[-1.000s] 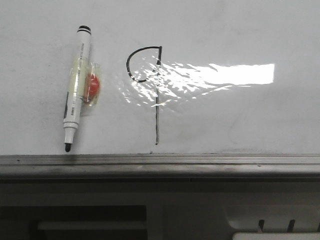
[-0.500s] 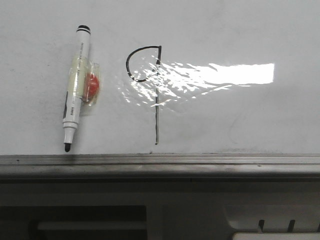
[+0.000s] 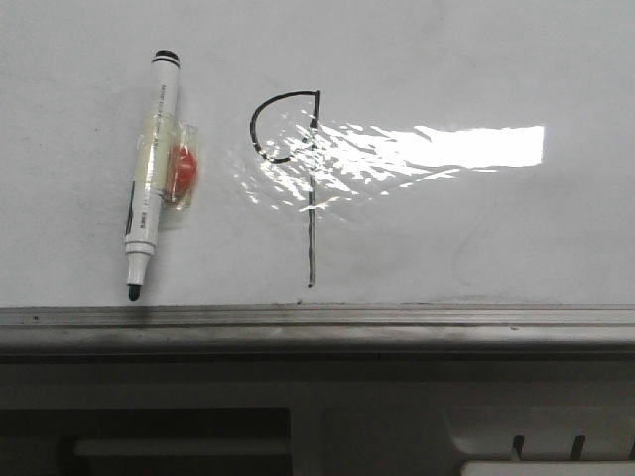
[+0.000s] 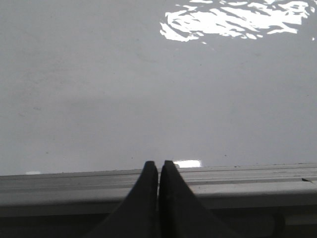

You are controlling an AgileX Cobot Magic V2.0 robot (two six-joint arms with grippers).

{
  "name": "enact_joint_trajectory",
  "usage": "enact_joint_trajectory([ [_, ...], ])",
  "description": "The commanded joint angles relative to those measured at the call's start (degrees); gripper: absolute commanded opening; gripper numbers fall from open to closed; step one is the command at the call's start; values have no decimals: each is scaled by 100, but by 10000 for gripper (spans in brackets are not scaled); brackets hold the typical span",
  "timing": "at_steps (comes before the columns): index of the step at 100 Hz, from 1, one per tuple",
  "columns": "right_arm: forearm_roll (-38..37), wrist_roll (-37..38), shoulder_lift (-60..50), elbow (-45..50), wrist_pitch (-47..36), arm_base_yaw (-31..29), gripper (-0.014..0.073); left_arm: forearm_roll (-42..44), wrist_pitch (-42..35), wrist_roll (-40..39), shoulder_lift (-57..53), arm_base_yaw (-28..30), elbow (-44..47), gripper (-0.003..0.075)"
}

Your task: Write number 9 on whiteboard

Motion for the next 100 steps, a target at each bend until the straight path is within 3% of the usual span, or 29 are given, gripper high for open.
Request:
enact_joint_trajectory([
  [1,-103,-40,55,-150,-433,-16,-69,-47,-296,-14,-153,5,235,-20],
  [22,-147,-40,55,-27,-522,-130,-69,-47,-296,-14,-153,5,235,-20],
  [36,-473,-40,55,375,-588,-714,-69,-47,-296,-14,-153,5,235,-20],
  [51,-400,-40,143,899,-1400,-1999,-69,-47,-296,-24,-153,5,235,-20],
  [62,289,-40,168,1174,-2166,-3150,-69,-47,-296,-24,-153,5,235,-20],
  [72,495,-40,128,1172,-2262,-4077,-69,-47,-296,-24,-153,5,235,-20],
  [85,940,-40,-24,1172,-1975,-5030,-69,-47,-296,-24,-153,5,235,-20],
  [100,1191,-40,-138,1183,-872,-5737,-69,-47,-296,-24,-153,5,235,-20],
])
